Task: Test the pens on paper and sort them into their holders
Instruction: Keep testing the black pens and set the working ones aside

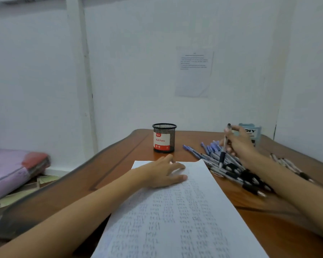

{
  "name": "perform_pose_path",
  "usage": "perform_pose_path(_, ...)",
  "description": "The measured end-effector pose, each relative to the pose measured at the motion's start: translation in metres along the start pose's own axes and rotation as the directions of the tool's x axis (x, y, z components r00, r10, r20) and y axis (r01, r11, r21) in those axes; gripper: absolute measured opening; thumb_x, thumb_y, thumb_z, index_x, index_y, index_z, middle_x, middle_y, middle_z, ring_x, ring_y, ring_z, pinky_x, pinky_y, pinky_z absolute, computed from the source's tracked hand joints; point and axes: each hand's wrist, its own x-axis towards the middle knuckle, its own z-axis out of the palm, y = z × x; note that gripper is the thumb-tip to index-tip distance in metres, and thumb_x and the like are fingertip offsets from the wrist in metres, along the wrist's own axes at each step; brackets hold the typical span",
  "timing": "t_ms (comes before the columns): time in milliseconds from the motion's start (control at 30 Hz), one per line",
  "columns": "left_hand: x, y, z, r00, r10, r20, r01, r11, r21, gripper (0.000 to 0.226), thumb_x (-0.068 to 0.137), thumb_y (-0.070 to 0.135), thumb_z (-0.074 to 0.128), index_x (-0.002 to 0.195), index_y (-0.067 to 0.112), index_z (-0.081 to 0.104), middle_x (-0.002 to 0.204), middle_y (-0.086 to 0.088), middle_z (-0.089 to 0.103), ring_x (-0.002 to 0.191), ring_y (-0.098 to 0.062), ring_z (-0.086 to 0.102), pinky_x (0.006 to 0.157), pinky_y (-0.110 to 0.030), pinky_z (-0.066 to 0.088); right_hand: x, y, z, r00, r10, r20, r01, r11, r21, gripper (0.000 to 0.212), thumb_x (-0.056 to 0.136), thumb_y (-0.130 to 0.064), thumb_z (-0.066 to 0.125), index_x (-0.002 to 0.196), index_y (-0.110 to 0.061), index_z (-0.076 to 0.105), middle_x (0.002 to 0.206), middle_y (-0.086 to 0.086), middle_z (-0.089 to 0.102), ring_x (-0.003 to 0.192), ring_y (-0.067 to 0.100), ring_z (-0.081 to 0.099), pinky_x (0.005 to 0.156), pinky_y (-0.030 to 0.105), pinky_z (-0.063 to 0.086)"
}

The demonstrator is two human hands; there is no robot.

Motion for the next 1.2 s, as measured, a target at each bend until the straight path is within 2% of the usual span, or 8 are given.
perform_pose_path(300, 0.016, -0.003, -0.005, 0.997, 0.070, -0.025, -0.070, 0.998, 0.010, 0.048, 0.093, 0.054, 0.037, 0.131, 0.024, 0.042, 0.130, 0.000, 0.039, 0.107, -0.010, 0.039, 0.097, -0.031, 0.036, -0.011, 0.004, 0.011, 0.991, 0.029, 0.129, -0.018, 0.996, -0.086, 0.033, 0.097, -0.009, 0.048, 0.127, -0.016, 0.037, 0.065, 0.010, 0.057, 0.039, 0.009, 0.037, 0.030, 0.016, 0.027)
perform_pose_path(433, 0.013, -0.005, 0.000, 0.997, 0.061, -0.035, -0.063, 0.996, -0.061, 0.049, 0.093, 0.055, 0.037, 0.133, 0.026, 0.040, 0.135, 0.001, 0.037, 0.120, -0.013, 0.038, 0.104, -0.036, 0.034, -0.011, 0.008, 0.011, 0.988, 0.086, 0.131, -0.083, 0.996, -0.031, 0.036, 0.095, -0.007, 0.051, 0.128, -0.011, 0.038, 0.065, 0.012, 0.057, 0.031, 0.005, 0.036, 0.029, 0.016, 0.026)
perform_pose_path(633, 0.011, -0.013, 0.001, 0.997, -0.071, 0.029, 0.075, 0.985, -0.158, 0.075, 0.089, 0.059, 0.042, 0.147, 0.017, 0.022, 0.152, 0.002, 0.019, 0.138, -0.018, 0.020, 0.114, -0.042, 0.022, -0.016, -0.013, 0.013, 0.962, 0.166, 0.217, -0.155, 0.986, -0.067, 0.085, 0.069, 0.004, 0.076, 0.137, -0.013, 0.029, 0.088, 0.008, 0.059, 0.064, 0.013, 0.054, 0.039, 0.017, 0.042)
perform_pose_path(700, 0.010, -0.015, 0.000, 0.994, -0.084, 0.064, 0.093, 0.983, -0.161, 0.073, 0.090, 0.059, 0.040, 0.147, 0.019, 0.021, 0.153, 0.003, 0.017, 0.140, -0.018, 0.017, 0.115, -0.043, 0.020, -0.016, -0.012, 0.016, 0.965, 0.193, 0.176, -0.190, 0.981, -0.033, 0.074, 0.069, 0.012, 0.072, 0.131, -0.006, 0.035, 0.087, 0.009, 0.059, 0.062, 0.013, 0.053, 0.038, 0.015, 0.042)
perform_pose_path(800, 0.009, -0.017, -0.002, 0.991, -0.089, 0.102, 0.107, 0.976, -0.190, 0.070, 0.089, 0.058, 0.042, 0.147, 0.024, 0.022, 0.155, 0.003, 0.013, 0.142, -0.019, 0.013, 0.115, -0.047, 0.018, -0.013, -0.013, 0.025, 0.967, 0.246, 0.064, -0.253, 0.956, 0.150, 0.030, 0.077, 0.016, 0.062, 0.091, -0.006, 0.048, 0.077, 0.012, 0.054, 0.044, 0.009, 0.048, 0.032, 0.011, 0.037)
perform_pose_path(900, 0.009, -0.018, -0.006, 0.987, -0.091, 0.130, 0.116, 0.973, -0.198, 0.067, 0.089, 0.057, 0.043, 0.147, 0.030, 0.022, 0.156, 0.002, 0.008, 0.143, -0.022, 0.007, 0.115, -0.050, 0.014, -0.003, -0.010, 0.038, 0.974, 0.225, -0.032, -0.209, 0.940, 0.270, 0.038, 0.079, 0.018, 0.058, 0.069, -0.013, 0.039, 0.064, 0.011, 0.046, 0.024, 0.003, 0.041, 0.027, 0.011, 0.032)
perform_pose_path(1100, 0.011, -0.021, -0.006, 0.984, -0.110, 0.142, 0.126, 0.986, -0.111, 0.062, 0.088, 0.062, 0.038, 0.145, 0.042, 0.021, 0.157, 0.000, 0.005, 0.144, -0.025, 0.002, 0.113, -0.057, 0.002, -0.002, 0.019, 0.062, 0.958, 0.264, -0.113, -0.237, 0.949, 0.210, 0.011, 0.084, -0.005, 0.058, 0.076, -0.011, 0.055, 0.071, 0.009, 0.062, 0.052, 0.009, 0.059, 0.053, 0.021, 0.051)
perform_pose_path(1200, 0.013, -0.023, -0.005, 0.982, -0.120, 0.146, 0.136, 0.985, -0.108, 0.063, 0.087, 0.064, 0.038, 0.144, 0.043, 0.020, 0.157, 0.000, 0.005, 0.144, -0.025, 0.004, 0.112, -0.058, 0.001, -0.012, 0.024, 0.066, 0.979, 0.197, -0.043, -0.186, 0.964, 0.188, 0.014, 0.092, -0.013, 0.053, 0.082, -0.005, 0.059, 0.068, 0.008, 0.066, 0.057, 0.014, 0.066, 0.050, 0.022, 0.056)
